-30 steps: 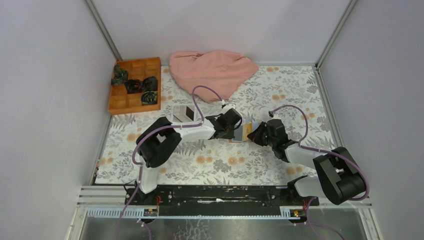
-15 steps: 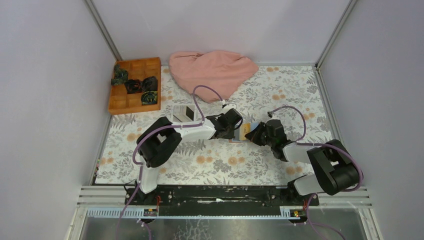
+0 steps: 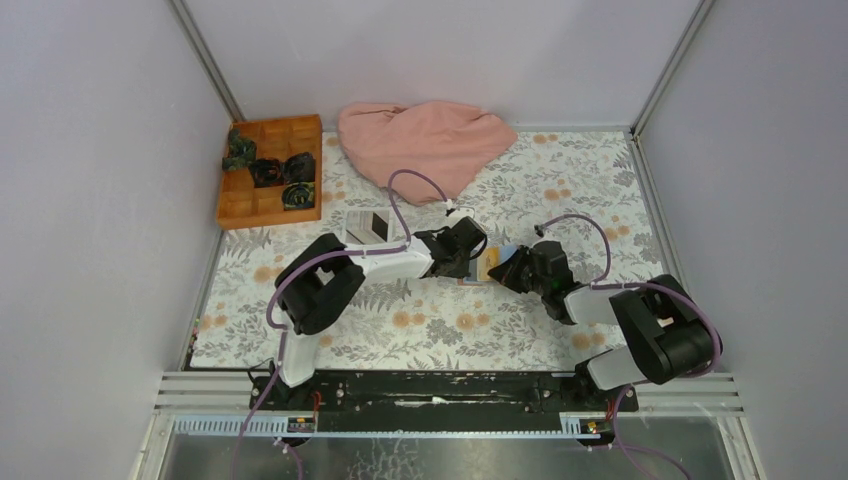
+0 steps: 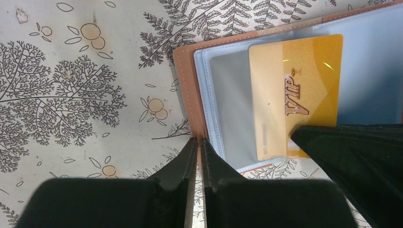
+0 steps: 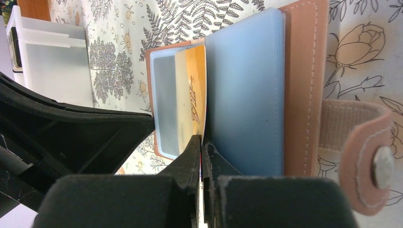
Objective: Put the credit cards into the card holder
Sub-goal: Insert the credit card into the card holder.
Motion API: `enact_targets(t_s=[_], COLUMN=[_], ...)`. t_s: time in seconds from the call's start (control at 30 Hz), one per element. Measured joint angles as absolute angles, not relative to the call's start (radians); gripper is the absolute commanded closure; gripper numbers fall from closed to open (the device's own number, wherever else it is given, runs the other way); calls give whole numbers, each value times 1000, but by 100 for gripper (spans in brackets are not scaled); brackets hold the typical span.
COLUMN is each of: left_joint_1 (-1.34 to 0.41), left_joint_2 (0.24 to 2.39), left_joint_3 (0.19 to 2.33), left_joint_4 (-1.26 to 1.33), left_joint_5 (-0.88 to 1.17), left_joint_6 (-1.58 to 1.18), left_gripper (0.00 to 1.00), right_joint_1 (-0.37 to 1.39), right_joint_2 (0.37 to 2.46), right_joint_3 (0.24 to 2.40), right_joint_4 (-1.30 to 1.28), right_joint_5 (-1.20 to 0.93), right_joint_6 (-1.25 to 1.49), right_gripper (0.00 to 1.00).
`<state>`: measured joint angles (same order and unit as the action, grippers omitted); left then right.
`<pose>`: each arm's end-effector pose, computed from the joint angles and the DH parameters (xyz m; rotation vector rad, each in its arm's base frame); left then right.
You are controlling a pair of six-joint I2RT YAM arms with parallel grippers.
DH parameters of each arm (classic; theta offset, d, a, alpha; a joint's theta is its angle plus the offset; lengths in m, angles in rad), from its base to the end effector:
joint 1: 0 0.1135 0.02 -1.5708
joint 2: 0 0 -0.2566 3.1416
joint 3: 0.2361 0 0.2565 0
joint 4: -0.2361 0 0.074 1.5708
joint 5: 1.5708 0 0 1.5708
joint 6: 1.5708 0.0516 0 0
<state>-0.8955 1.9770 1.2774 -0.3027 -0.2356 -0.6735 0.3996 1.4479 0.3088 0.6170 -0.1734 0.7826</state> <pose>0.2705 -0.3185 0.1299 0.1956 2.5540 -0.3140 0.2320 0.1076 0.1045 0.3116 2.1909 0.8718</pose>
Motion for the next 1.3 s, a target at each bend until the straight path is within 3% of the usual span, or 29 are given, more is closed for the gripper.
enact_targets(t_s=[0.1,0.27,0.37,0.7,1.3], left_joint_1=[-896,-896,-897,-900,-902], left_joint_2=[1977,1979,1979,1989,1991], left_joint_3=[1279,1281,1281,1295,1296], left_joint_4=[-304,-307,-307,-305,-305], left_joint_5=[-237,-238,-240,-239,-240], left_joint_6=[-671,-670,-670,-670,-670], left_gripper=[88,88,88,89,89], right_joint_1=[402,412,417,444,450], right_joint_2=[1460,1473,1469,1351,1227], right_joint_3=[309,309,310,311,324], right_joint_4=[629,647,646,487,284], right_joint_5=[-178,-178,-176,-154,-72], right_joint_6=[785,789,789,764,737], right_gripper=[100,72,65,58,59])
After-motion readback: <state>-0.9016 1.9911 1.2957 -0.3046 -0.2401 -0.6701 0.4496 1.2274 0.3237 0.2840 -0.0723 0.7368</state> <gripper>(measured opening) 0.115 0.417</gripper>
